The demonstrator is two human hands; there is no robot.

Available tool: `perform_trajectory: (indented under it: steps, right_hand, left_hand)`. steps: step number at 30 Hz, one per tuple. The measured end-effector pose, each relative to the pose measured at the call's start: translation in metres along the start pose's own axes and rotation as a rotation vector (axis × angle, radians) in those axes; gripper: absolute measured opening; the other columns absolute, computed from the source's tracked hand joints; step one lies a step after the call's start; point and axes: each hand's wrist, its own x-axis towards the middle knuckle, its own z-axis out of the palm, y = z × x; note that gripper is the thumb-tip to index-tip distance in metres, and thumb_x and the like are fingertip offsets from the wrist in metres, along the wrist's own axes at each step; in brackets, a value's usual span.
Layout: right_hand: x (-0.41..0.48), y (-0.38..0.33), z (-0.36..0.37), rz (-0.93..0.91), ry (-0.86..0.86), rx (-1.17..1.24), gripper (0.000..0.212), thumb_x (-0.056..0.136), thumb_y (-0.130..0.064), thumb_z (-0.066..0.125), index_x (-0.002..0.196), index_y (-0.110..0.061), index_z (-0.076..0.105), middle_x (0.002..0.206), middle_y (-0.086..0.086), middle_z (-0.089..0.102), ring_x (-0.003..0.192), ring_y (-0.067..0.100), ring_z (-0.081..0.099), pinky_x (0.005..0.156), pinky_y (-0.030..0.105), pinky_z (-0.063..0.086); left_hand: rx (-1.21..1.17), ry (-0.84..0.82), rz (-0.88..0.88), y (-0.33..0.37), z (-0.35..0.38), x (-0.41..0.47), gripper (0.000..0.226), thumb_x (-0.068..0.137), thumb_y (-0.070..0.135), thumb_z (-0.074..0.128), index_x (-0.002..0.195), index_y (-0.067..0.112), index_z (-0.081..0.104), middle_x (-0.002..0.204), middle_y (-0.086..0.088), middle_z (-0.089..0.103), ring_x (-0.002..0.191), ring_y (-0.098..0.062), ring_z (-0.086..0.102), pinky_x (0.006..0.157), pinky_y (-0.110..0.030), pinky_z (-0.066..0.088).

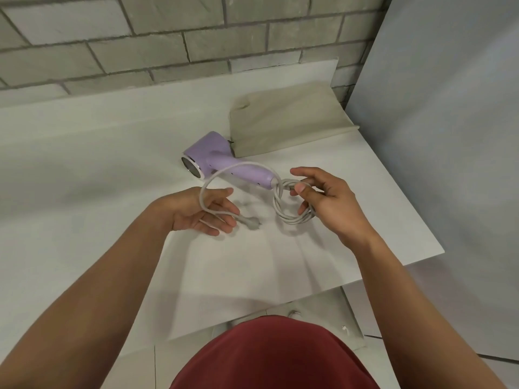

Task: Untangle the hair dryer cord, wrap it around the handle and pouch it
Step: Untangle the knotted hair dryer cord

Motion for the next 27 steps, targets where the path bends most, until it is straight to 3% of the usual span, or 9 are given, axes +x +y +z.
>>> perform_trajectory:
  steps: [3,6,8,11,14,16,19,23,27]
  right_hand:
    - [0.001,0.0,-0.003,0.006,0.006,-0.023,0.021,0.103,-0.02,0.065,0.103,-0.038,0.076,0.095,-0.009,0.078,0.064,0.012,0.07,0.063,0.015,0.052]
    - [0.002,0.001,-0.004,-0.013,-0.006,-0.069,0.022,0.102,-0.021,0.065,0.1,-0.04,0.077,0.093,-0.01,0.077,0.065,0.011,0.07,0.064,0.016,0.052]
    - [0.003,0.0,-0.004,-0.025,-0.011,-0.09,0.023,0.102,-0.02,0.065,0.1,-0.04,0.077,0.091,-0.009,0.077,0.064,0.011,0.07,0.063,0.016,0.051]
    - [0.005,-0.002,-0.005,-0.033,-0.026,-0.105,0.024,0.102,-0.019,0.064,0.1,-0.038,0.079,0.09,-0.009,0.077,0.063,0.011,0.069,0.063,0.017,0.051]
    - [0.008,-0.007,-0.009,-0.036,-0.069,-0.124,0.023,0.103,-0.019,0.065,0.101,-0.036,0.08,0.089,-0.008,0.077,0.062,0.012,0.068,0.064,0.022,0.051]
    - [0.011,-0.012,-0.011,-0.022,-0.126,-0.113,0.022,0.102,-0.018,0.066,0.101,-0.035,0.08,0.089,-0.005,0.077,0.063,0.013,0.068,0.062,0.021,0.05]
    - [0.015,-0.017,-0.013,0.024,-0.241,-0.116,0.02,0.101,-0.017,0.068,0.103,-0.032,0.081,0.092,-0.001,0.079,0.064,0.015,0.068,0.058,0.017,0.047]
    - [0.018,-0.022,-0.014,0.031,-0.321,-0.156,0.015,0.101,-0.019,0.069,0.102,-0.03,0.08,0.094,-0.001,0.08,0.071,0.015,0.072,0.062,0.017,0.047]
    - [0.015,-0.02,-0.017,-0.049,-0.127,-0.292,0.011,0.099,-0.028,0.073,0.109,-0.031,0.077,0.102,-0.009,0.079,0.09,0.006,0.072,0.078,0.026,0.052]
  left_hand:
    - [0.067,0.101,-0.019,-0.007,-0.006,0.002,0.055,0.1,0.06,0.053,0.11,0.013,0.079,0.107,-0.014,0.078,0.093,-0.029,0.077,0.075,-0.036,0.061]
    - [0.226,0.333,0.107,-0.01,-0.012,-0.005,0.03,0.103,0.037,0.058,0.098,0.016,0.08,0.098,-0.011,0.079,0.082,-0.022,0.075,0.08,-0.036,0.06]
    - [0.359,0.545,0.321,-0.009,-0.014,-0.011,0.017,0.1,0.02,0.06,0.097,0.02,0.077,0.09,-0.003,0.078,0.079,-0.016,0.073,0.08,-0.033,0.058]
    - [0.596,0.815,0.856,-0.002,-0.004,-0.023,0.017,0.093,0.012,0.07,0.107,0.021,0.073,0.094,0.011,0.069,0.082,0.004,0.067,0.081,-0.025,0.057]
    - [0.836,0.748,1.242,0.008,0.02,-0.028,0.032,0.092,0.012,0.074,0.123,0.019,0.067,0.118,0.006,0.062,0.104,-0.002,0.059,0.091,-0.025,0.052]
    - [1.041,0.671,1.305,0.016,0.037,-0.025,0.042,0.093,0.016,0.073,0.133,0.021,0.064,0.137,-0.001,0.057,0.119,-0.022,0.057,0.095,-0.035,0.049]
    - [1.204,0.561,1.357,0.031,0.054,-0.019,0.045,0.094,0.025,0.076,0.137,0.019,0.065,0.149,-0.01,0.054,0.133,-0.031,0.055,0.101,-0.047,0.05]
    - [1.232,0.463,1.452,0.048,0.06,-0.017,0.031,0.095,0.022,0.072,0.124,0.01,0.074,0.134,-0.009,0.069,0.128,-0.032,0.063,0.097,-0.05,0.054]
    - [1.119,0.506,1.383,0.058,0.062,-0.017,0.027,0.092,0.022,0.076,0.114,0.007,0.077,0.107,-0.006,0.077,0.099,-0.03,0.073,0.087,-0.039,0.056]
